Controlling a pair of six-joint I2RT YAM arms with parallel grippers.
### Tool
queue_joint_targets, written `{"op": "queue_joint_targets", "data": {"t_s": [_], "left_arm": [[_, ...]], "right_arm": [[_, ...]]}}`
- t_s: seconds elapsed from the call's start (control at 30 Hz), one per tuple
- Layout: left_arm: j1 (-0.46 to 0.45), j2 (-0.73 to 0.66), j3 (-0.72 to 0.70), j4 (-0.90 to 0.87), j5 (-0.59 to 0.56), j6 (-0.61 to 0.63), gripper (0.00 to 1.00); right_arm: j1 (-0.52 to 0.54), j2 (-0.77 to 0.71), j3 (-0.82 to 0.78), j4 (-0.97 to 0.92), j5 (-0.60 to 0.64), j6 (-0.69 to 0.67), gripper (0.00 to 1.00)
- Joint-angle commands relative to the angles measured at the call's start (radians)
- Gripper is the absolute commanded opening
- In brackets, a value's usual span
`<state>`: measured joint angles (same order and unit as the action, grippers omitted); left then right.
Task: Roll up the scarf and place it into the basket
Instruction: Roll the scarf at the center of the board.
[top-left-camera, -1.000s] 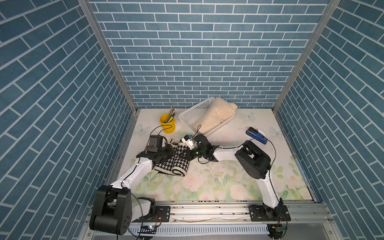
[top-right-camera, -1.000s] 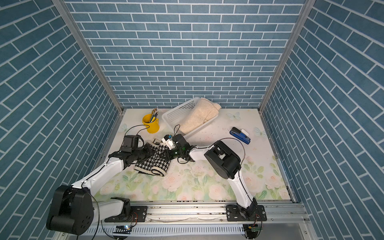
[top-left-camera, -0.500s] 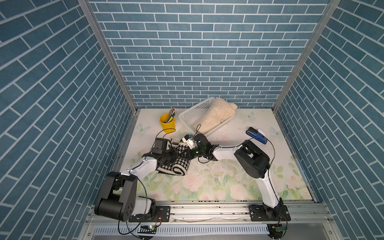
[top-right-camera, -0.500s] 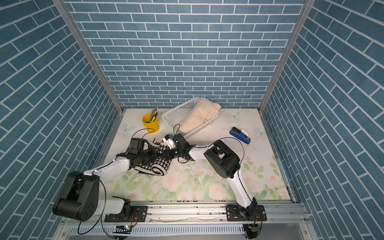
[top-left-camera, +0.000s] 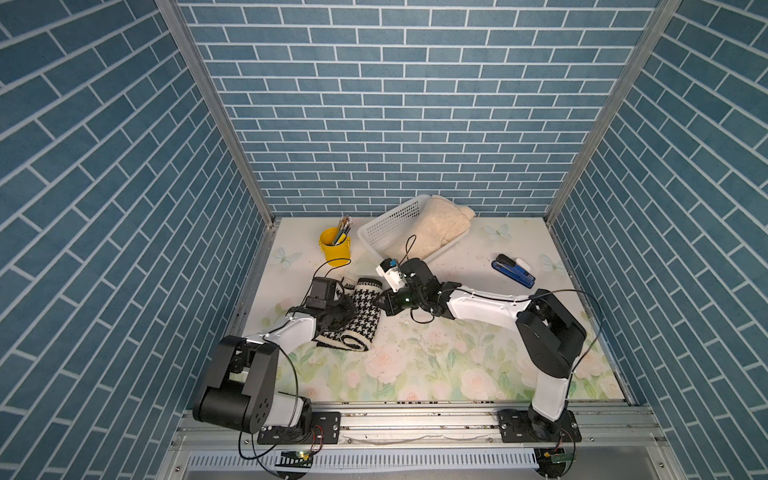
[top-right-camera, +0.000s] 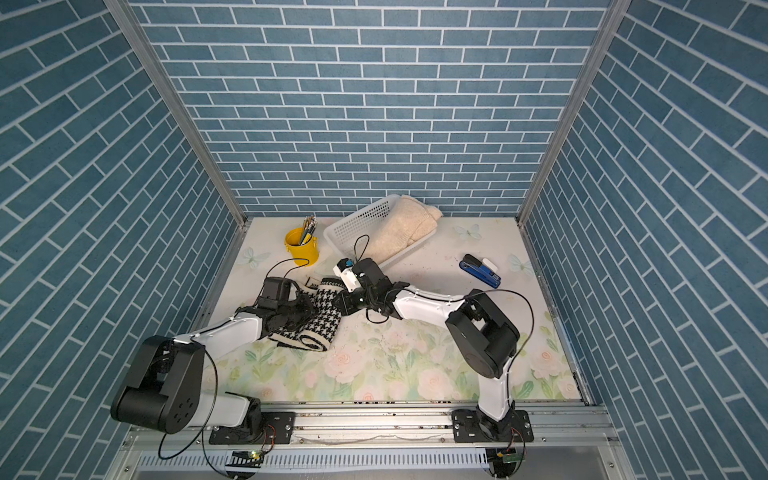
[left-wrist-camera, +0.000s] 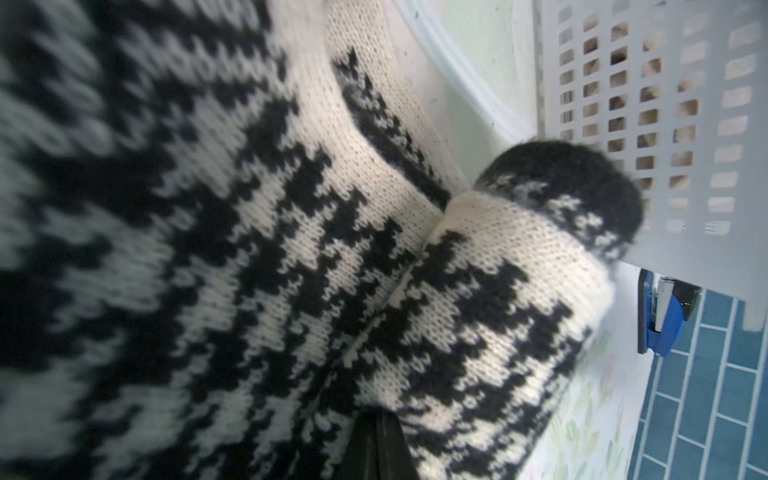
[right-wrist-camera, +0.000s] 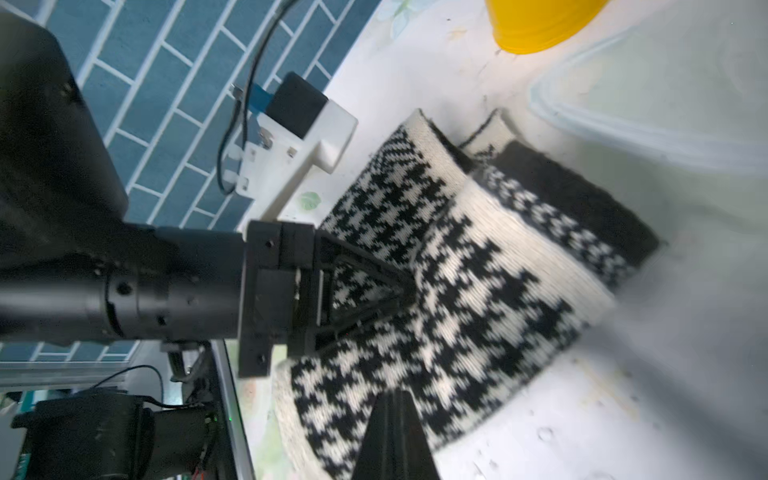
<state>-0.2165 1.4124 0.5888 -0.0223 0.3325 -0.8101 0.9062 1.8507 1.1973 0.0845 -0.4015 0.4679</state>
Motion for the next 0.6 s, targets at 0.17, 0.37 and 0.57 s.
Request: {"op": "queue_joint_targets", "data": {"t_s": [0.17, 0.37, 0.57], "left_arm": [[0.003, 0.055, 0.0, -0.069, -0.055, 0.02, 0.05], [0.028, 0.006, -0.005, -0.128, -0.087, 0.043, 0.05], [0.074, 0.005, -0.028, -0.136, -0.093, 0.059, 0.05]], "right_arm": [[-0.018, 0.025, -0.133, -0.037, 0.037, -0.037, 0.0], [-0.017, 0.123, -0.072, 0.042, -0.016, -0.04, 0.0], [-0.007, 0.253, 0.034, 0.147, -0.129, 0.001, 0.0]]}}
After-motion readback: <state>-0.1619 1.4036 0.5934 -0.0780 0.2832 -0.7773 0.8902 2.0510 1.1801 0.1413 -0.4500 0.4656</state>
